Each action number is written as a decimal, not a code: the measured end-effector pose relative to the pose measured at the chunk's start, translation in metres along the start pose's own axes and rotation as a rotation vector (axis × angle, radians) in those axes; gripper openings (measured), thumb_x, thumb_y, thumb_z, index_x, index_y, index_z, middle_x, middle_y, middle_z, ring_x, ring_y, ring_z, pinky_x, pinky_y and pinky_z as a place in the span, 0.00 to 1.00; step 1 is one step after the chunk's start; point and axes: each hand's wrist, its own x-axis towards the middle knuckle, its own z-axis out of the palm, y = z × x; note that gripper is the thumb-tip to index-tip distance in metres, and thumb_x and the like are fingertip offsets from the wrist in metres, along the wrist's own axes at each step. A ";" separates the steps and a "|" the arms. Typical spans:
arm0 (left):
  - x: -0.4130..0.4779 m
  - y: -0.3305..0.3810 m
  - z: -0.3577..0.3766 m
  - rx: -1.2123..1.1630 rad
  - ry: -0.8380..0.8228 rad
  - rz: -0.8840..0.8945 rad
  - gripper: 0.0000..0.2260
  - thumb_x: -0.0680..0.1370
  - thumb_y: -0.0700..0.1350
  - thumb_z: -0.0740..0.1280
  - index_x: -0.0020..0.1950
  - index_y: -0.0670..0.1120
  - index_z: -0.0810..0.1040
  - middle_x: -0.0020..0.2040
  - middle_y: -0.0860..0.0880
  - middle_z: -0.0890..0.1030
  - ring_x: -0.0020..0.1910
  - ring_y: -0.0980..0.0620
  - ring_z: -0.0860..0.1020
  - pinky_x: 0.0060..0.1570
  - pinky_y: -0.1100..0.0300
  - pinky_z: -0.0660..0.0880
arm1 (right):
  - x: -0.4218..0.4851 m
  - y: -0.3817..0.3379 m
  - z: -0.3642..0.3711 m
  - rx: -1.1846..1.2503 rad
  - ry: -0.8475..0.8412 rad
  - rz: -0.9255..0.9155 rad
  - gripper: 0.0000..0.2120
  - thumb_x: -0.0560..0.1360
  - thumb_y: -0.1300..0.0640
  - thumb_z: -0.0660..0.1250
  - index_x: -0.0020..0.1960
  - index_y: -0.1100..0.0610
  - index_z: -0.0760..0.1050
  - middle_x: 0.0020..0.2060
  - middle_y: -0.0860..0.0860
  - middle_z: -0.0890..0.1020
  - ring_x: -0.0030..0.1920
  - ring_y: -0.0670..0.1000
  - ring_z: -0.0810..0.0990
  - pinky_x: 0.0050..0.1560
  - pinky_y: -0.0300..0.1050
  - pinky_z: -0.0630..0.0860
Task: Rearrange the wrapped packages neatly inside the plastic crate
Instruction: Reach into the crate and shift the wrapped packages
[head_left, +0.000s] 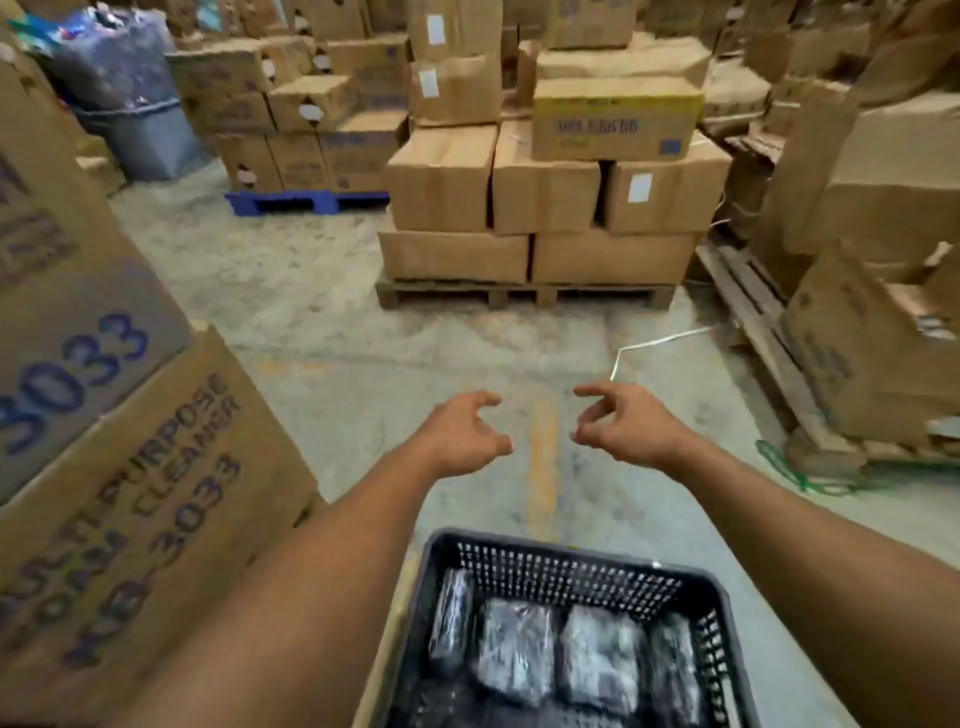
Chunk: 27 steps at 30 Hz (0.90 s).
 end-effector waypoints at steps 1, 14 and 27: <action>0.008 -0.034 0.024 0.012 -0.005 -0.004 0.32 0.77 0.47 0.75 0.80 0.49 0.68 0.57 0.44 0.86 0.56 0.46 0.83 0.60 0.54 0.77 | 0.007 0.030 0.028 -0.010 -0.020 0.001 0.29 0.73 0.60 0.75 0.73 0.57 0.74 0.49 0.54 0.85 0.43 0.50 0.81 0.38 0.39 0.73; 0.063 -0.251 0.166 0.292 0.197 0.102 0.27 0.78 0.48 0.72 0.77 0.49 0.73 0.66 0.46 0.81 0.65 0.46 0.79 0.68 0.46 0.75 | 0.044 0.216 0.201 -0.011 0.022 -0.033 0.25 0.76 0.60 0.73 0.72 0.57 0.74 0.51 0.53 0.85 0.50 0.55 0.83 0.51 0.48 0.80; 0.064 -0.287 0.168 0.564 0.220 0.150 0.36 0.77 0.53 0.69 0.83 0.53 0.57 0.81 0.47 0.57 0.73 0.42 0.69 0.62 0.46 0.76 | 0.014 0.261 0.322 -0.197 -0.123 0.022 0.17 0.75 0.52 0.68 0.64 0.51 0.77 0.54 0.50 0.83 0.52 0.52 0.82 0.58 0.55 0.81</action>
